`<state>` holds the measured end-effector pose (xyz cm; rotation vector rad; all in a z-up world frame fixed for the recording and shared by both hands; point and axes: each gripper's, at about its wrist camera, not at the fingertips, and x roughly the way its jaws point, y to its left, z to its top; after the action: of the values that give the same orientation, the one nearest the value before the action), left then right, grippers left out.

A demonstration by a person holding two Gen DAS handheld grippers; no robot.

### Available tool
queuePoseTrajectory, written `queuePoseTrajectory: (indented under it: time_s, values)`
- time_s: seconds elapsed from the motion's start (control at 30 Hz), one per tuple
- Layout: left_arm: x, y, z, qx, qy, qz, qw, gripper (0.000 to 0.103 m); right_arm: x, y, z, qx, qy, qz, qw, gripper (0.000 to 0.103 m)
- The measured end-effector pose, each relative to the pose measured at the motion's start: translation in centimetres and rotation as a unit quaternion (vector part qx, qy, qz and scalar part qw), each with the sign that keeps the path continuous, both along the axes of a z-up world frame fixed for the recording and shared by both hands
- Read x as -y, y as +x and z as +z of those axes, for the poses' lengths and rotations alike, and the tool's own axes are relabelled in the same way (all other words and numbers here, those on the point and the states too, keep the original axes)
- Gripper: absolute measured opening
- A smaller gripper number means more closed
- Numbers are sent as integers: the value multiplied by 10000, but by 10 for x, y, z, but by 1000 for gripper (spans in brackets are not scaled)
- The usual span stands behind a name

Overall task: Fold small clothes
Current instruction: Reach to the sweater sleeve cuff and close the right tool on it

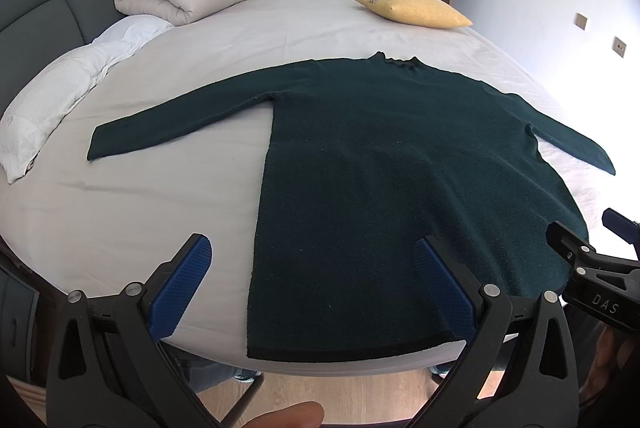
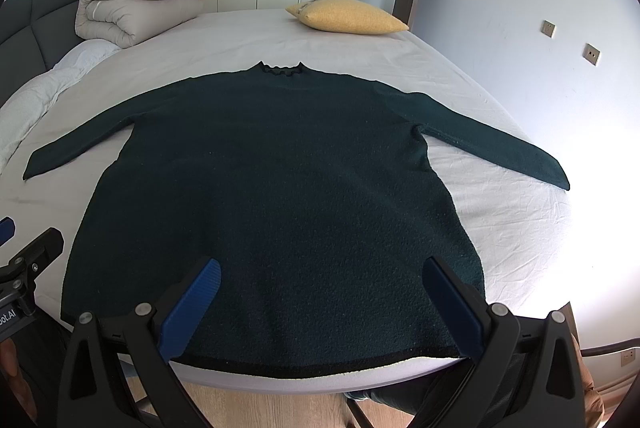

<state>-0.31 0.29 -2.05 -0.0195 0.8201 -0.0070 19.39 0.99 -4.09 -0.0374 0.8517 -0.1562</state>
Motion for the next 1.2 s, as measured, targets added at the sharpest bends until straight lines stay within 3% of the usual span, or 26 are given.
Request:
queuePoseTrajectory:
  time_s: [0.47,0.6,0.77,0.87,0.97,1.07,1.13,1.2]
  values:
    - [10,5,-13,69,-56,-237,9997,103,20,2,-7,-66,158,-162,9997,103]
    - [8,20,-30,-282,-471,-361,9978,103,65,9,-4,69,277,-514,9983,103]
    - [-3,49,-46,-668,-1243,-287,9896,103,176,16,2,201,606,-1443,9875,103]
    - [-7,63,-44,-448,-1422,-249,9885,103,264,14,6,498,1222,-2051,9698,103]
    - [-9,78,-40,-165,-1442,-165,9893,103,348,16,1,700,2187,-2480,9411,103]
    - [-4,98,-41,-433,-1369,-278,9892,103,420,18,-18,834,3106,-2848,9030,101]
    - [-1,112,-45,-713,-1430,-203,9869,103,452,23,-33,845,3528,-2998,8823,95]
    - [-1,122,-46,-708,-1490,-199,9861,103,473,30,-47,791,3828,-3178,8638,91]
